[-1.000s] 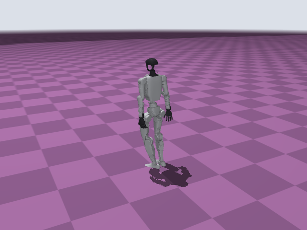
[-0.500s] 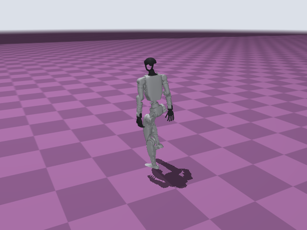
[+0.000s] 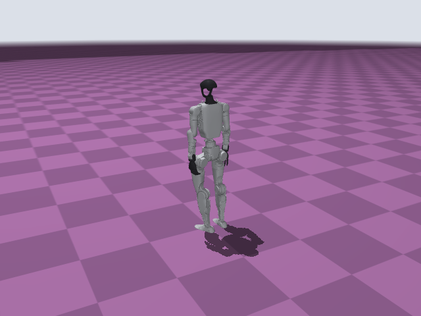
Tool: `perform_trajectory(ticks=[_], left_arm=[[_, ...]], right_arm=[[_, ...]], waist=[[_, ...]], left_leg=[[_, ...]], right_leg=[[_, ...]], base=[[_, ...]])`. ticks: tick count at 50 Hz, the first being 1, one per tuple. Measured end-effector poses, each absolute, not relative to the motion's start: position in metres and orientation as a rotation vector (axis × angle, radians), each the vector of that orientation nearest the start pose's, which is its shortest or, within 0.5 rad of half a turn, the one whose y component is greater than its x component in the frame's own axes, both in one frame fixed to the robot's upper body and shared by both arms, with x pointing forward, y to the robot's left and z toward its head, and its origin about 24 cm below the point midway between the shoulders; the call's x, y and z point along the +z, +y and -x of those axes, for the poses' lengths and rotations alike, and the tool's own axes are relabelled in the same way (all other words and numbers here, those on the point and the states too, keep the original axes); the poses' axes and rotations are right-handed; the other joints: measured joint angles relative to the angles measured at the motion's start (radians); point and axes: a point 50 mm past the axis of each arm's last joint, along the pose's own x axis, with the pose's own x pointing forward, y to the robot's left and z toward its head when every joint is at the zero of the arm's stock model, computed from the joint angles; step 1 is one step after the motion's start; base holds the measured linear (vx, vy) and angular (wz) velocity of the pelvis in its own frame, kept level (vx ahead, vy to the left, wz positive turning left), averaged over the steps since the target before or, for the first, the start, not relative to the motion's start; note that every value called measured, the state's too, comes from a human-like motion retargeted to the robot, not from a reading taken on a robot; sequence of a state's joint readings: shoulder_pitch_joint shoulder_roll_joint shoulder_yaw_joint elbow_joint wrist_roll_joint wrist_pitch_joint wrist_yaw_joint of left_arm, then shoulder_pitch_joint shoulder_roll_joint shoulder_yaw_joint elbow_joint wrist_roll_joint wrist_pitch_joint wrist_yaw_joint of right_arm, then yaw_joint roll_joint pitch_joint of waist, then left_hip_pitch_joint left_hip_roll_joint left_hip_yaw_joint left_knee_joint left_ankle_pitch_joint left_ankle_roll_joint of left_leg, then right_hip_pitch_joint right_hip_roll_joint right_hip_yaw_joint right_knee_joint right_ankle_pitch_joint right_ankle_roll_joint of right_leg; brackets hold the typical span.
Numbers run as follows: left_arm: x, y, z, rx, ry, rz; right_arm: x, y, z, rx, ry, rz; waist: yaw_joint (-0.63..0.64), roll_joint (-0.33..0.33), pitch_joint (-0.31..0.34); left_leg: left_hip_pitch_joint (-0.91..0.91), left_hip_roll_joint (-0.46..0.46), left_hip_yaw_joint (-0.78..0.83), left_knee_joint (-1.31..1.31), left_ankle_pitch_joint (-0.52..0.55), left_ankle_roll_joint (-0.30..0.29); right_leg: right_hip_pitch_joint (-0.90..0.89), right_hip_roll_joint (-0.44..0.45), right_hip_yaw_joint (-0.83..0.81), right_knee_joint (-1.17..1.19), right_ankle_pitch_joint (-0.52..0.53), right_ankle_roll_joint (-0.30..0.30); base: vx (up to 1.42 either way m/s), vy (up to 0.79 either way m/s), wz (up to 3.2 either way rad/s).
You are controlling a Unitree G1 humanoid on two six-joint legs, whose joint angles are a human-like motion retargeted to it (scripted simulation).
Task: In place motions
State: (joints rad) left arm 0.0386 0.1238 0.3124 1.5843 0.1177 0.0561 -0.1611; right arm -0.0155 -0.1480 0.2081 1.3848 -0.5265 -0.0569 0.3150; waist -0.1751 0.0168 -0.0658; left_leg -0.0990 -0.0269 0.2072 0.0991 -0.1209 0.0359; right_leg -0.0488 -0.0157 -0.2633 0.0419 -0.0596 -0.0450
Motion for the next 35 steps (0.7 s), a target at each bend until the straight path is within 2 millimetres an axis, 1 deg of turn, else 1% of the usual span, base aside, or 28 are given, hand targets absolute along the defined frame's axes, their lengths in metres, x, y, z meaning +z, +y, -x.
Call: perform_trajectory(ticks=[3, 6, 8, 12, 15, 20, 27, 31, 35], left_arm=[[-0.179, 0.195, 0.000, 0.081, 1.579, 0.155], [-0.179, 0.195, -0.017, 0.087, 1.511, 0.163], [-0.179, 0.194, -0.021, 0.097, 1.492, 0.176], [-0.179, 0.193, -0.023, 0.084, 1.496, 0.176], [-0.179, 0.194, -0.017, 0.073, 1.523, 0.160], [-0.179, 0.193, 0.003, 0.083, 1.590, 0.165], [-0.177, 0.187, 0.029, 0.108, 1.680, 0.211], [-0.177, 0.185, 0.033, 0.102, 1.698, 0.216], [-0.178, 0.183, 0.029, 0.091, 1.684, 0.217]], right_arm=[[-0.177, -0.185, -0.038, 0.692, 1.443, 0.436], [-0.178, -0.187, -0.031, 0.715, 1.489, 0.466], [-0.178, -0.190, -0.024, 0.737, 1.524, 0.499], [-0.178, -0.195, -0.013, 0.759, 1.562, 0.546], [-0.177, -0.198, -0.005, 0.757, 1.593, 0.548], [-0.176, -0.203, 0.004, 0.730, 1.638, 0.524], [-0.175, -0.208, 0.007, 0.680, 1.661, 0.496], [-0.175, -0.210, 0.007, 0.668, 1.661, 0.497], [-0.175, -0.210, 0.007, 0.665, 1.661, 0.494]], waist=[[0.063, -0.013, -0.017], [0.067, -0.014, -0.013], [0.058, -0.007, -0.024], [0.058, -0.004, -0.030], [0.061, -0.002, -0.033], [0.078, 0.003, -0.040], [0.056, 0.013, -0.038], [0.054, 0.017, -0.036], [0.054, 0.019, -0.034]], left_leg=[[0.013, -0.004, 0.013, -0.014, 0.006, -0.006], [0.023, -0.001, 0.013, -0.020, 0.010, -0.012], [0.021, 0.002, 0.006, -0.019, 0.010, -0.014], [0.020, 0.006, 0.003, -0.016, 0.014, -0.020], [0.024, 0.010, 0.007, -0.016, 0.015, -0.024], [0.027, 0.019, 0.033, -0.012, 0.012, -0.031], [0.025, 0.024, 0.024, -0.007, 0.017, -0.036], [0.019, 0.028, 0.022, -0.003, 0.021, -0.040], [0.007, 0.031, 0.017, 0.001, 0.027, -0.043]], right_leg=[[-0.004, -0.007, 0.008, 0.011, -0.003, -0.005], [0.004, -0.004, 0.005, 0.011, -0.005, -0.010], [0.007, 0.000, 0.002, 0.008, -0.007, -0.011], [0.011, 0.002, -0.007, 0.007, -0.010, -0.016], [0.015, 0.005, -0.007, 0.008, -0.012, -0.020], [0.019, 0.014, 0.018, 0.004, -0.013, -0.025], [0.013, 0.018, 0.011, 0.006, -0.009, -0.031], [0.008, 0.021, 0.013, 0.007, -0.007, -0.034], [0.001, 0.022, 0.009, 0.007, -0.005, -0.036]], base=[[0.13, 0.02, -0.13], [0.01, 0.01, 0.06], [0.09, 0.03, 0.27], [0.04, 0.02, 0.10], [0.05, 0.03, 0.01], [0.02, 0.02, -0.21], [0.00, 0.01, 0.03], [0.00, 0.00, 0.00], [0.00, 0.00, 0.00]])
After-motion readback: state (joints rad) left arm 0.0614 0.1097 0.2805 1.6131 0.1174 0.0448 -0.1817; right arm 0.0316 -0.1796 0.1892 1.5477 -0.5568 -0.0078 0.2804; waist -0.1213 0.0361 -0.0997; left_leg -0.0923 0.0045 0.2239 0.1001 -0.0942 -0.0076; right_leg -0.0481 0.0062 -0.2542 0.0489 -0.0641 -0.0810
